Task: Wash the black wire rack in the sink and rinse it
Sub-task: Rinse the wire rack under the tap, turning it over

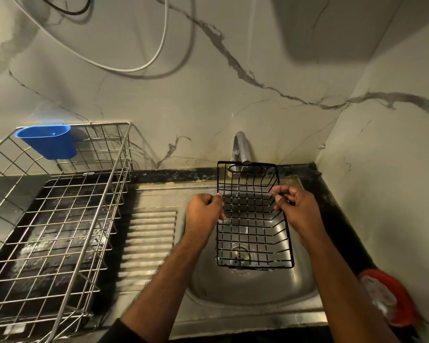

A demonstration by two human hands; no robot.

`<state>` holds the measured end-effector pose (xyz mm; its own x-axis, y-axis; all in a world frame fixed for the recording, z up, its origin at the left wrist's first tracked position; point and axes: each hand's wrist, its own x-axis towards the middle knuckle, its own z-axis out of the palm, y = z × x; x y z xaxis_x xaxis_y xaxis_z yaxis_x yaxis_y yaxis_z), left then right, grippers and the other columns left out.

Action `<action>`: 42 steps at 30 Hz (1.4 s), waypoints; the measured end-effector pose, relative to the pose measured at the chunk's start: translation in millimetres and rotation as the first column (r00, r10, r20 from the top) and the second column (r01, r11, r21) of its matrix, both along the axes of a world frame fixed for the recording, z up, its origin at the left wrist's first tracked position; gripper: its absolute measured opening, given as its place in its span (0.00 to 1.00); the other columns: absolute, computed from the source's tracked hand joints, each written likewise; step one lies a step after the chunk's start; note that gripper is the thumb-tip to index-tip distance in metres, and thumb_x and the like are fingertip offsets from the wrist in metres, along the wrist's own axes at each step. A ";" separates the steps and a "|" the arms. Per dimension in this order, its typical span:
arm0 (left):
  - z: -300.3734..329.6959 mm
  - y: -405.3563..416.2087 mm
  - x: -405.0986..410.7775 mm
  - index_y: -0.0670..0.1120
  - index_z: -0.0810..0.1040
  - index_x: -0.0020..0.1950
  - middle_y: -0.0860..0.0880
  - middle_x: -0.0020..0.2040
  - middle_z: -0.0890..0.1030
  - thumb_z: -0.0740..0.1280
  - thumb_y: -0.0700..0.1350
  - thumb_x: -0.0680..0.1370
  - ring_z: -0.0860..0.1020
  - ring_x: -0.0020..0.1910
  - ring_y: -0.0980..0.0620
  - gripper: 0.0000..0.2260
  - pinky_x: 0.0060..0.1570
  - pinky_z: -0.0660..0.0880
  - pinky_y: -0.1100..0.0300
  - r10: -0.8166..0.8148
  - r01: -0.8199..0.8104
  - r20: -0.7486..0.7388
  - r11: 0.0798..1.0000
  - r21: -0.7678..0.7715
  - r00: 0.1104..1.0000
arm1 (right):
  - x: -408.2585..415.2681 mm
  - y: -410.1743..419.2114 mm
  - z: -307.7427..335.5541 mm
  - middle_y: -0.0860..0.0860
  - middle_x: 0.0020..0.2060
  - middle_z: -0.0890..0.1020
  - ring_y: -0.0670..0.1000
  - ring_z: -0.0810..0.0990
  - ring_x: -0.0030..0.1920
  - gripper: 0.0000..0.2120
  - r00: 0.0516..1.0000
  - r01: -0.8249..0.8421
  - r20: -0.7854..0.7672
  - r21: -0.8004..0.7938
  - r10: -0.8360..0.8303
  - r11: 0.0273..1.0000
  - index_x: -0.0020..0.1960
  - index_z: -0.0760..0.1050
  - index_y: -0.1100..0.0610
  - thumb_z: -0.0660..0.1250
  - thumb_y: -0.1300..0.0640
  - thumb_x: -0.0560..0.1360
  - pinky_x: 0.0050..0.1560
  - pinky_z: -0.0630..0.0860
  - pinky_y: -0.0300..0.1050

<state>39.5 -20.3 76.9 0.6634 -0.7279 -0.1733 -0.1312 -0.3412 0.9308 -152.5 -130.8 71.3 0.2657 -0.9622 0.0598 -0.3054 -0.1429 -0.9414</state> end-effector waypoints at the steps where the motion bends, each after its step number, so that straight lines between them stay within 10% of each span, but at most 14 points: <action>1: -1.0 0.0 0.3 0.45 0.81 0.37 0.48 0.26 0.82 0.65 0.48 0.83 0.80 0.33 0.44 0.16 0.44 0.82 0.44 0.005 -0.005 0.002 1.000 0.002 1.000 | 0.4 0.2 -0.6 0.49 0.46 0.85 0.43 0.82 0.35 0.10 1.000 -0.002 -0.003 0.002 0.002 1.000 0.56 0.81 0.58 0.67 0.68 0.78 0.38 0.78 0.31; 42: -26.5 12.0 7.3 0.42 0.82 0.44 0.46 0.31 0.82 0.65 0.47 0.83 0.78 0.28 0.56 0.13 0.35 0.74 0.63 0.044 -0.045 -0.058 0.999 -0.022 0.997 | 11.8 1.9 -8.0 0.47 0.49 0.85 0.45 0.84 0.39 0.10 0.992 -0.062 -0.112 0.014 0.063 0.998 0.57 0.80 0.55 0.66 0.65 0.80 0.36 0.76 0.28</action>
<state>46.8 -8.3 50.4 0.6847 -0.7022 -0.1953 -0.0628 -0.3238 0.9440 -140.7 -128.9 63.3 0.3301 -0.9438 0.0161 -0.3997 -0.1552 -0.9034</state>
